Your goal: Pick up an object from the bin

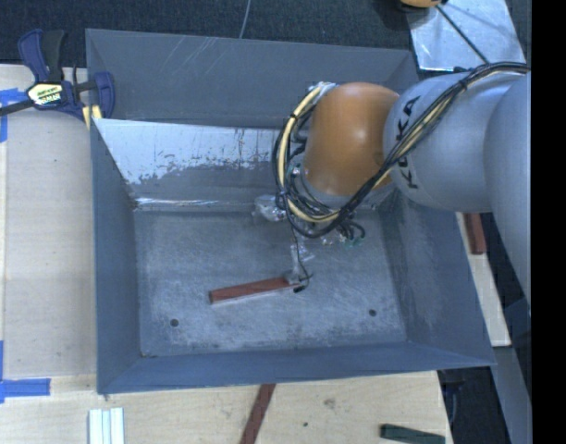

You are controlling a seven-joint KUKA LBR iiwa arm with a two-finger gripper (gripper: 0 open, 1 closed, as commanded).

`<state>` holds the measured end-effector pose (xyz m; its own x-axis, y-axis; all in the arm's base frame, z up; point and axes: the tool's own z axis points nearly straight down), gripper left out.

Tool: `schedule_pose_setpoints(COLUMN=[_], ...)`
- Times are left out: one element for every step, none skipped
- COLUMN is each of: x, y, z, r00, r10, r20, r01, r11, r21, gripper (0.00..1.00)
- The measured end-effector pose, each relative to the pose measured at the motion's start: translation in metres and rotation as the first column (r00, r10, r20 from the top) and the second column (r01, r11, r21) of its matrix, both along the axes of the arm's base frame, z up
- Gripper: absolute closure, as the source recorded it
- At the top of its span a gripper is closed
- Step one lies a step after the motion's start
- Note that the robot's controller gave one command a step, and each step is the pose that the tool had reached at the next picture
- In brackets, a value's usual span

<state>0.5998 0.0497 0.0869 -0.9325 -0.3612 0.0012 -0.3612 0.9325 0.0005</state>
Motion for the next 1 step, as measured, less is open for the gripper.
schedule_pose_setpoints(x=[-0.0493], y=[0.0458], z=[0.0086], r00=[0.994], r10=[0.11], r20=[0.007], r01=[-0.11], r11=[0.994], r21=[0.0], gripper=[0.0])
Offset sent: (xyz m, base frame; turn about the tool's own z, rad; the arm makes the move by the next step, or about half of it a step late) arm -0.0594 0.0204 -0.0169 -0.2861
